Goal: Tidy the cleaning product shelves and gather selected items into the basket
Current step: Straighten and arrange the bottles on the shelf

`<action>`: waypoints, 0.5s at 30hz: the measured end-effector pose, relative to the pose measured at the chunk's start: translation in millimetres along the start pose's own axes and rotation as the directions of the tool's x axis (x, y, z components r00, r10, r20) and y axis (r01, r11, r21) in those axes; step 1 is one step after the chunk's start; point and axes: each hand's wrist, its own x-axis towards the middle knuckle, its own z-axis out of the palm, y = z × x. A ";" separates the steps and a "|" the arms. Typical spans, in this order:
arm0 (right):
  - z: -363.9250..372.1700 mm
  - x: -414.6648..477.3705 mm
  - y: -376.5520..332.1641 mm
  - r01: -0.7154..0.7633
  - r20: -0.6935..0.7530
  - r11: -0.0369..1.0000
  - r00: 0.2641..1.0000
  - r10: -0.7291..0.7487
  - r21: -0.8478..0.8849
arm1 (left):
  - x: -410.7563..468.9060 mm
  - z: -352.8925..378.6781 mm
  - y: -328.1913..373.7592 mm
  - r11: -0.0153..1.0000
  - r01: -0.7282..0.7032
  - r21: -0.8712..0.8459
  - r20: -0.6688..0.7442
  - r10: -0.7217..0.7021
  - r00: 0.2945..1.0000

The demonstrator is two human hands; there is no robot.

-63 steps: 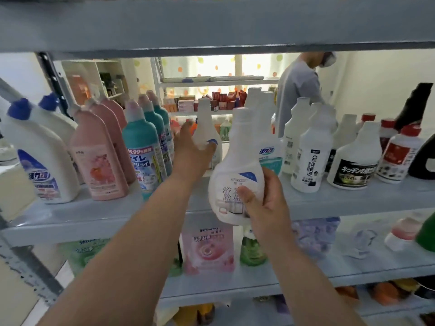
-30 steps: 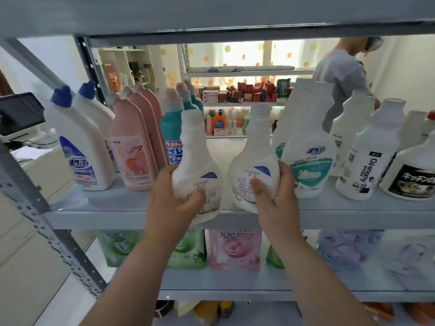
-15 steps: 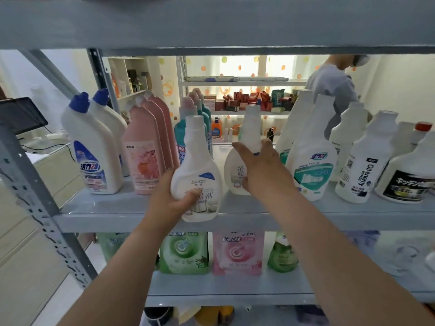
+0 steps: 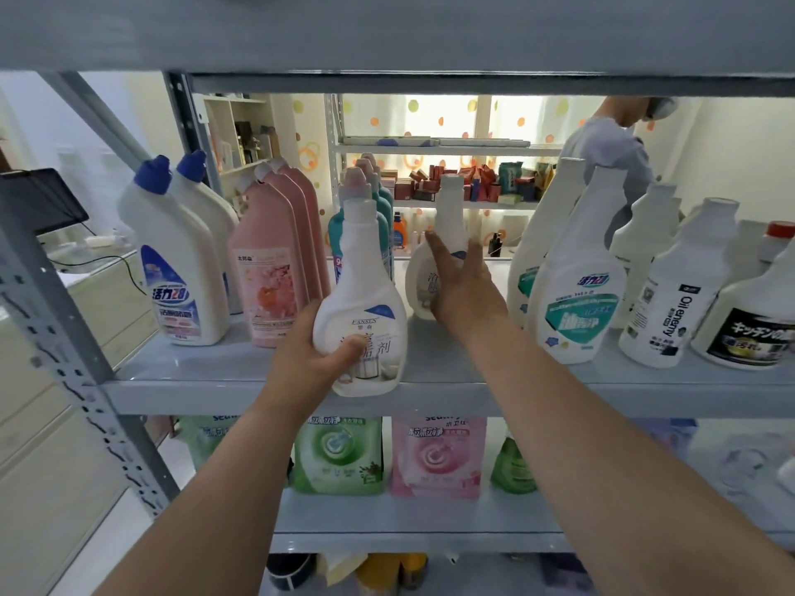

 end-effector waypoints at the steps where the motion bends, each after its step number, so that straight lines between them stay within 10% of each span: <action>1: 2.4 -10.6 0.8 -0.016 -0.013 0.999 1.000 0.016 0.029 | 0.3 -0.1 -0.2 1.000 0.003 -0.003 0.005 -0.003 1.000; 11: 18.9 -118.7 10.0 0.152 0.048 0.981 0.988 -0.148 -0.122 | -9.9 -3.5 8.4 0.998 0.059 0.005 0.030 -0.059 0.998; 15: 8.2 -146.8 10.0 0.142 0.104 0.967 0.980 -0.167 0.213 | -31.7 2.5 20.3 0.998 0.064 -0.026 0.044 -0.063 0.997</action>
